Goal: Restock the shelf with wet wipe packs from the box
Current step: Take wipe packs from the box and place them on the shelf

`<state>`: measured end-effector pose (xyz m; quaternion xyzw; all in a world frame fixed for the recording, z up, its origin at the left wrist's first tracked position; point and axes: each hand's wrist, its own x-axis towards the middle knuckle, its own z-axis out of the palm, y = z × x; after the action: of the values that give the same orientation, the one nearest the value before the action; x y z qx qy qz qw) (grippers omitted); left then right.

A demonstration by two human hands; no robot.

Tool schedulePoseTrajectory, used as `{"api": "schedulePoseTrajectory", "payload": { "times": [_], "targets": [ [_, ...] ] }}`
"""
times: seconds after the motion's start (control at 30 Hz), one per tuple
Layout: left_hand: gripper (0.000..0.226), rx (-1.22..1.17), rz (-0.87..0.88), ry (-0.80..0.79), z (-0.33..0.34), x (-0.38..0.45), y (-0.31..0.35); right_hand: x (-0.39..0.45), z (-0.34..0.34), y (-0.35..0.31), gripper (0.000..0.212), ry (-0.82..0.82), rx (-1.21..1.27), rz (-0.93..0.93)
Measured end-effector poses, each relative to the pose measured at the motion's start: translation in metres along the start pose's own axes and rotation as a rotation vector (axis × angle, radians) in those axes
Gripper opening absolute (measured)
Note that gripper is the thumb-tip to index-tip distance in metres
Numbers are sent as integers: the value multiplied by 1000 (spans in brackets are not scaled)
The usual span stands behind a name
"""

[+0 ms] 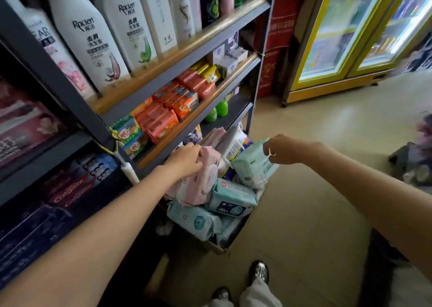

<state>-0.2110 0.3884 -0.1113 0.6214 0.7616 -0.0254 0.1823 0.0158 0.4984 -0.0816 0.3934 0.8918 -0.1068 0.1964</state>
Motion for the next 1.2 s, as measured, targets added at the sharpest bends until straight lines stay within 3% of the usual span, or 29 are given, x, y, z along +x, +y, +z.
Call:
{"api": "schedulePoseTrajectory", "payload": {
  "times": [0.2,0.33,0.47,0.63,0.83,0.93,1.07,1.13,1.2],
  "targets": [
    [29,-93,44,-32,23,81,34,104,22,44,36,-91,20,-81],
    [28,-163,-43,-153,43,143,62,163,38,83,37,-158,55,-160],
    [31,-207,-123,-289,59,201,89,214,45,138,40,-169,111,-111],
    [49,-266,-175,-446,82,242,100,255,74,185,48,-282,164,-89],
    [64,-288,-257,-580,112,265,92,290,103,174,39,-228,143,-267],
    [82,-232,-290,-556,126,268,94,301,110,156,37,-240,50,-344],
    [90,-282,-302,-542,138,269,95,319,111,147,36,-334,-84,-446],
    [86,-395,-300,-519,138,268,92,325,106,149,35,-397,-91,-460],
    [65,-556,-325,-498,138,268,86,324,100,148,39,-435,-77,-465]
  ]
}}
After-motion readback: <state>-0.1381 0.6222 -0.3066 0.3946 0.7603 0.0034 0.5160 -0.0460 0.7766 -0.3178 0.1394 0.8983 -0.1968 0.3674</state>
